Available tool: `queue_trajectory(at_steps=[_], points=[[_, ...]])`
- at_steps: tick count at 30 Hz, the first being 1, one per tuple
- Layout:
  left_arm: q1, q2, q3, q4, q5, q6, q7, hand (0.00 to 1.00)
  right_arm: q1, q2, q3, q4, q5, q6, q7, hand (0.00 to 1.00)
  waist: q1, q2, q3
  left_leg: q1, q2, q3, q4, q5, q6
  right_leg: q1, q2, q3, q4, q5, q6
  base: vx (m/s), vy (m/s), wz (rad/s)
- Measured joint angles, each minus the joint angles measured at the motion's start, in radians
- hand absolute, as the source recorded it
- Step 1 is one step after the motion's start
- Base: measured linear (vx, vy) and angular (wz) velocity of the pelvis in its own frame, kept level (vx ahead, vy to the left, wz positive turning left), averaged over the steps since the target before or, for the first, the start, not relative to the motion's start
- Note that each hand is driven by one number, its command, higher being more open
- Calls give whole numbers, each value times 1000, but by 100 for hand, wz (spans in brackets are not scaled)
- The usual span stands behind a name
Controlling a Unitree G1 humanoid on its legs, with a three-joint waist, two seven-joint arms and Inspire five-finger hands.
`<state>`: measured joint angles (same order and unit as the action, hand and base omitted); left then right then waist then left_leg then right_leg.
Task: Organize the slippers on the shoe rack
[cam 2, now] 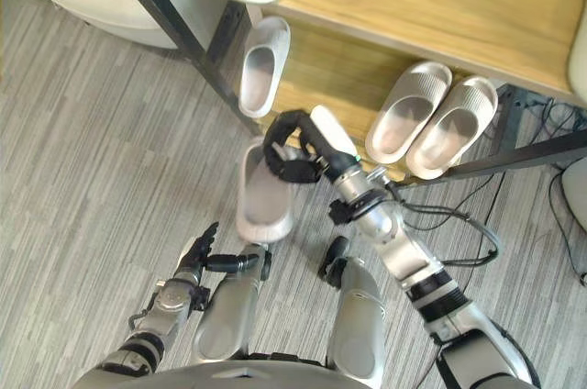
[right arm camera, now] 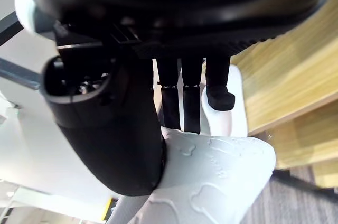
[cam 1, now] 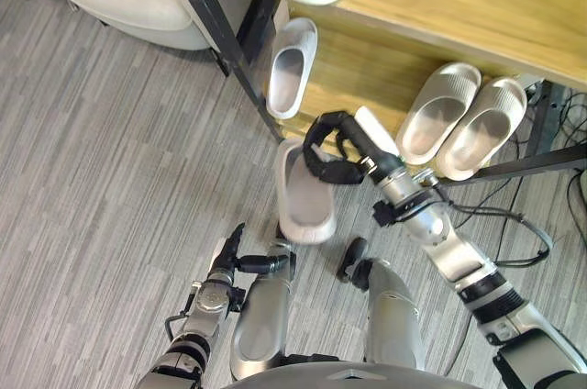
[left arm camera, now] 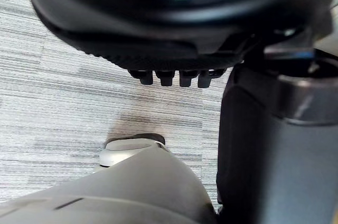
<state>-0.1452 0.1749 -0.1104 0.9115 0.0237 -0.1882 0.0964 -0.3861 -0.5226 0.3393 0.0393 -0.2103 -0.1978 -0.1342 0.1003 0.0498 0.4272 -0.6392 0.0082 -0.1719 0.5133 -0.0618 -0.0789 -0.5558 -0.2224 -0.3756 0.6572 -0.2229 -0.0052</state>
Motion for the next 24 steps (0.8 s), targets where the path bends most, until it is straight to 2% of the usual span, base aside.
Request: queue_trajectory(at_steps=[7, 11, 17, 24], points=[[-4, -16, 23, -79, -24, -8, 0, 100, -78, -14, -86, -22, -43, 3, -146, 0, 0, -1, 12, -150, -26, 1, 235, -111, 2, -128, -54, 22, 219, -108, 3, -21, 56, 3], [-4, -30, 57, -109, -38, -9, -1, 100, -114, -22, -86, -50, -82, 8, -174, 0, 4, -3, 14, -219, -31, 1, 326, -149, 1, -186, -71, 27, 303, -147, 3, -8, 29, 3], [-4, -33, 69, -160, -54, -21, 1, 100, -228, -60, -86, -28, -112, 28, -231, 0, 11, -14, 20, -298, -37, 0, 409, -167, 5, -252, -92, 23, 384, -176, 8, -36, 51, 5], [-22, -39, 69, -173, -62, -31, 3, 100, -363, -103, -85, 123, -154, 49, -281, 0, 36, -21, 24, -357, -43, -3, 449, -168, 10, -291, -124, 1, 442, -199, 4, -53, 33, 14]])
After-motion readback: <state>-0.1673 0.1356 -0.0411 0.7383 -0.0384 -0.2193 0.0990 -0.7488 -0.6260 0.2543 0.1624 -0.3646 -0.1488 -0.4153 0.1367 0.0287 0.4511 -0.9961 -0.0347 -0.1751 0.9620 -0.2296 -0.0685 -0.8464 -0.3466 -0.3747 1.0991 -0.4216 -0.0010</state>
